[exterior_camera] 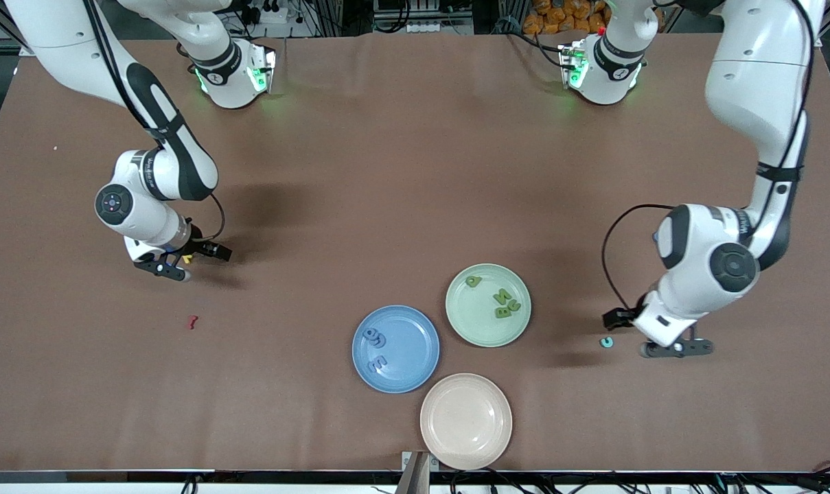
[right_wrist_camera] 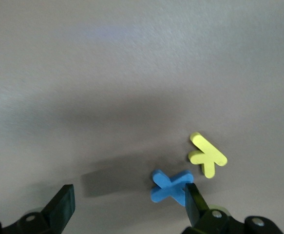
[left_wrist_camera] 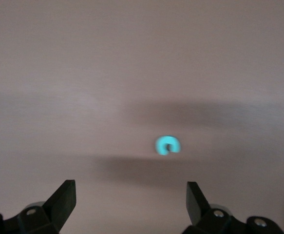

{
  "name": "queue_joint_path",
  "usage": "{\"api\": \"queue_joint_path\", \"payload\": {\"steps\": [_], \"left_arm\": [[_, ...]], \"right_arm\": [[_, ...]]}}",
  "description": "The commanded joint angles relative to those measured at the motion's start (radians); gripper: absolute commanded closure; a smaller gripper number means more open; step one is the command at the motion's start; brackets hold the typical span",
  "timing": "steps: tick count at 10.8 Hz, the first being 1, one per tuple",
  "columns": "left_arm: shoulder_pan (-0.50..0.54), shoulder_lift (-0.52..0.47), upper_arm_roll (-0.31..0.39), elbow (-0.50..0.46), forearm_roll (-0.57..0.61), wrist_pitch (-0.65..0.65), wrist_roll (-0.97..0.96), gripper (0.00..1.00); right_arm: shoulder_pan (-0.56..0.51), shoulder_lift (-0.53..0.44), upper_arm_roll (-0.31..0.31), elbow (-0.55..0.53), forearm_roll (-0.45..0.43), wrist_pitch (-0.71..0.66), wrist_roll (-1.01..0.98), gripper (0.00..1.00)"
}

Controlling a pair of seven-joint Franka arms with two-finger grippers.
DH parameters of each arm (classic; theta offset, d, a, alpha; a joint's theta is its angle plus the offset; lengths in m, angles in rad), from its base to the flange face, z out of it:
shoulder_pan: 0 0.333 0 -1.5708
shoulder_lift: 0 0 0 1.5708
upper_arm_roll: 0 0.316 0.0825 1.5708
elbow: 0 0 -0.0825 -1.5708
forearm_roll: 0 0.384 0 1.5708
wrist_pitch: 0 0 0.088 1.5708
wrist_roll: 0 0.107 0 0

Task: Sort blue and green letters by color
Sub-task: 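Grasp the blue X with the right gripper while the left gripper withdraws, then carry the blue X to the blue plate with the right gripper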

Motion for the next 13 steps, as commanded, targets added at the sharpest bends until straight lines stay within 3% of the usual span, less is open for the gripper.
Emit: {"api": "queue_joint_path", "payload": {"steps": [1,5,7,13], "left_arm": [[0.093,-0.112,-0.025,-0.061,0.020,-0.037,0.017,0.00],[0.131,-0.259,-0.028,-0.049,-0.027,-0.129,0.017,0.00],[0.125,-0.316,-0.029,-0.049,-0.057,-0.174,0.020,0.00],[0.116,-0.527,-0.022,-0.001,-0.069,-0.488,0.158,0.00]], "right_arm": [[-0.024,-0.037,-0.001,-0.057,-0.014,0.008,-0.005,0.00],[-0.026,-0.032,-0.007,-0.057,-0.014,0.008,-0.005,0.03],[-0.044,-0.031,-0.005,-0.055,-0.014,0.008,-0.009,1.00],[-0.095,-0.032,-0.004,-0.049,-0.013,0.008,-0.088,1.00]]}}
